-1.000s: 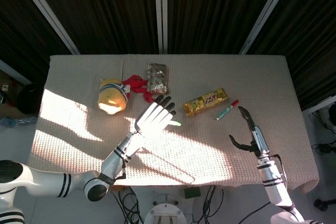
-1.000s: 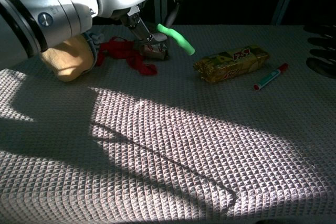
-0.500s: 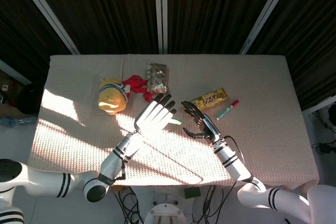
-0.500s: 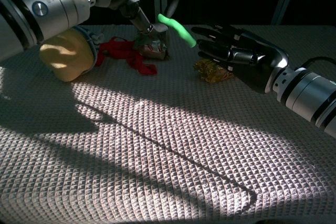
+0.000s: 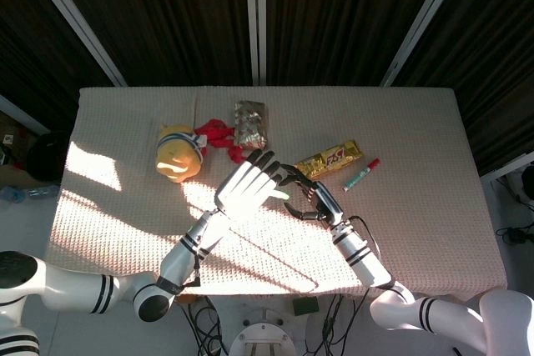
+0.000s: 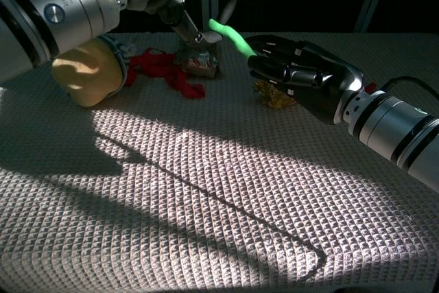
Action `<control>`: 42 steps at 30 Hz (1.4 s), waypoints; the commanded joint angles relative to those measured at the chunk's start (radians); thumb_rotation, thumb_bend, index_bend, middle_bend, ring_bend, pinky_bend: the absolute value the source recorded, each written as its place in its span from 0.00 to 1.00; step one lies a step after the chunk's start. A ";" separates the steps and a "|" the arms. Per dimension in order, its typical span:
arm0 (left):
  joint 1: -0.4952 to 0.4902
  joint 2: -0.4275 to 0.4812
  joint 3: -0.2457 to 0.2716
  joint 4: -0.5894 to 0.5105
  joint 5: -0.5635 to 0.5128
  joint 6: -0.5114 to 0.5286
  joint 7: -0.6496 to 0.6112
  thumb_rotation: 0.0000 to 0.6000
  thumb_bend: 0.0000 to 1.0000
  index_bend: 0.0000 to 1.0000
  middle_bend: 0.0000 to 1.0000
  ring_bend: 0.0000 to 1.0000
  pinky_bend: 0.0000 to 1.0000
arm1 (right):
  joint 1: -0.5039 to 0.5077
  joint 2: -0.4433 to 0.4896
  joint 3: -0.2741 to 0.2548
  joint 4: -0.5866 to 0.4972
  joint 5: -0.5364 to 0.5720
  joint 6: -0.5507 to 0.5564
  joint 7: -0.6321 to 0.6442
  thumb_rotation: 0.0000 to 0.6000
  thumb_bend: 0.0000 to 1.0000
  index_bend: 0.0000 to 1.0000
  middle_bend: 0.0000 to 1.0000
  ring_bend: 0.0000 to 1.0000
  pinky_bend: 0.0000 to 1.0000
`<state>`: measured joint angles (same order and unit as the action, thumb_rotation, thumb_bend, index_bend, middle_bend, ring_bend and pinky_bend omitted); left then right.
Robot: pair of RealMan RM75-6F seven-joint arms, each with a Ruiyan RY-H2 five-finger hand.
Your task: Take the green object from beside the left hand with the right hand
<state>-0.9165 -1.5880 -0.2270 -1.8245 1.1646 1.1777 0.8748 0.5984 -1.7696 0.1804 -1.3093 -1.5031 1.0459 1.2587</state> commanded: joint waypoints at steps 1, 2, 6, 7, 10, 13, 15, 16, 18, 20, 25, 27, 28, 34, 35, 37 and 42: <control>-0.001 0.000 0.002 -0.001 0.000 0.001 0.001 1.00 0.30 0.61 0.37 0.23 0.28 | 0.000 -0.002 0.000 0.002 0.007 0.003 0.000 1.00 0.33 0.42 0.07 0.00 0.00; -0.001 0.000 0.003 -0.002 0.000 0.001 0.001 1.00 0.30 0.61 0.37 0.23 0.28 | 0.000 -0.002 0.000 0.002 0.009 0.003 0.001 1.00 0.34 0.43 0.07 0.00 0.00; -0.003 0.000 0.007 -0.004 0.002 0.004 0.007 1.00 0.30 0.61 0.37 0.23 0.28 | 0.001 0.001 -0.003 0.000 0.009 0.009 0.005 1.00 0.36 0.44 0.08 0.00 0.00; -0.003 -0.001 0.008 -0.005 0.002 0.005 0.008 1.00 0.30 0.61 0.37 0.23 0.28 | 0.002 0.002 -0.005 -0.001 0.008 0.010 0.005 1.00 0.36 0.44 0.09 0.00 0.00; -0.003 -0.004 0.009 -0.005 0.004 0.010 0.008 1.00 0.30 0.61 0.37 0.23 0.28 | 0.003 0.003 -0.011 0.001 0.006 0.010 0.006 1.00 0.38 0.44 0.09 0.00 0.00; -0.003 -0.006 0.012 -0.005 0.007 0.012 0.010 1.00 0.30 0.61 0.37 0.23 0.28 | 0.006 0.002 -0.016 0.003 0.004 0.009 0.007 1.00 0.40 0.45 0.10 0.00 0.00; -0.004 -0.007 0.012 -0.004 0.007 0.013 0.010 1.00 0.30 0.61 0.37 0.23 0.28 | 0.010 0.004 -0.018 0.004 0.002 0.007 0.006 1.00 0.42 0.47 0.10 0.00 0.00; -0.004 -0.007 0.013 -0.004 0.006 0.014 0.011 1.00 0.30 0.61 0.37 0.23 0.28 | 0.012 0.006 -0.018 0.003 0.002 0.005 0.006 1.00 0.43 0.48 0.10 0.00 0.00; -0.004 -0.008 0.013 -0.003 0.006 0.014 0.011 1.00 0.30 0.61 0.37 0.23 0.28 | 0.014 0.007 -0.017 0.003 0.004 0.005 0.004 1.00 0.44 0.51 0.11 0.00 0.00; -0.004 -0.008 0.014 -0.003 0.005 0.015 0.012 1.00 0.30 0.61 0.37 0.23 0.28 | 0.017 0.007 -0.017 0.002 0.005 0.005 0.001 1.00 0.44 0.53 0.12 0.00 0.00; -0.005 -0.009 0.013 -0.001 0.005 0.017 0.009 1.00 0.30 0.61 0.37 0.23 0.28 | 0.024 0.009 -0.019 0.000 0.004 0.000 -0.001 1.00 0.45 0.54 0.12 0.00 0.00; -0.005 -0.010 0.014 0.001 0.005 0.017 0.008 1.00 0.30 0.61 0.37 0.23 0.28 | 0.027 0.009 -0.020 -0.002 0.005 -0.001 -0.005 1.00 0.45 0.55 0.12 0.00 0.00; -0.005 -0.010 0.014 0.001 0.005 0.018 0.007 1.00 0.30 0.61 0.37 0.23 0.28 | 0.027 0.009 -0.020 -0.003 0.006 0.000 -0.007 1.00 0.45 0.55 0.12 0.00 0.00; 0.001 -0.014 0.015 -0.001 0.012 0.032 0.000 1.00 0.30 0.61 0.38 0.23 0.28 | 0.018 0.007 -0.008 -0.014 0.024 0.024 -0.047 1.00 0.46 0.56 0.10 0.00 0.00; 0.003 -0.017 0.014 -0.001 0.016 0.038 -0.002 1.00 0.30 0.61 0.38 0.23 0.28 | 0.014 0.006 -0.004 -0.019 0.027 0.033 -0.061 1.00 0.47 0.56 0.10 0.00 0.00; 0.007 -0.023 0.016 0.000 0.027 0.050 -0.004 1.00 0.30 0.62 0.38 0.23 0.28 | 0.008 0.005 0.003 -0.031 0.033 0.052 -0.106 1.00 0.47 0.56 0.09 0.00 0.00; 0.015 -0.026 0.016 0.000 0.049 0.067 -0.013 1.00 0.30 0.62 0.38 0.23 0.28 | -0.005 0.018 0.012 -0.075 0.053 0.070 -0.189 1.00 0.48 0.56 0.08 0.00 0.00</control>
<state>-0.9027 -1.6135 -0.2101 -1.8243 1.2119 1.2425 0.8634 0.6016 -1.7576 0.1870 -1.3666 -1.4609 1.1050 1.0934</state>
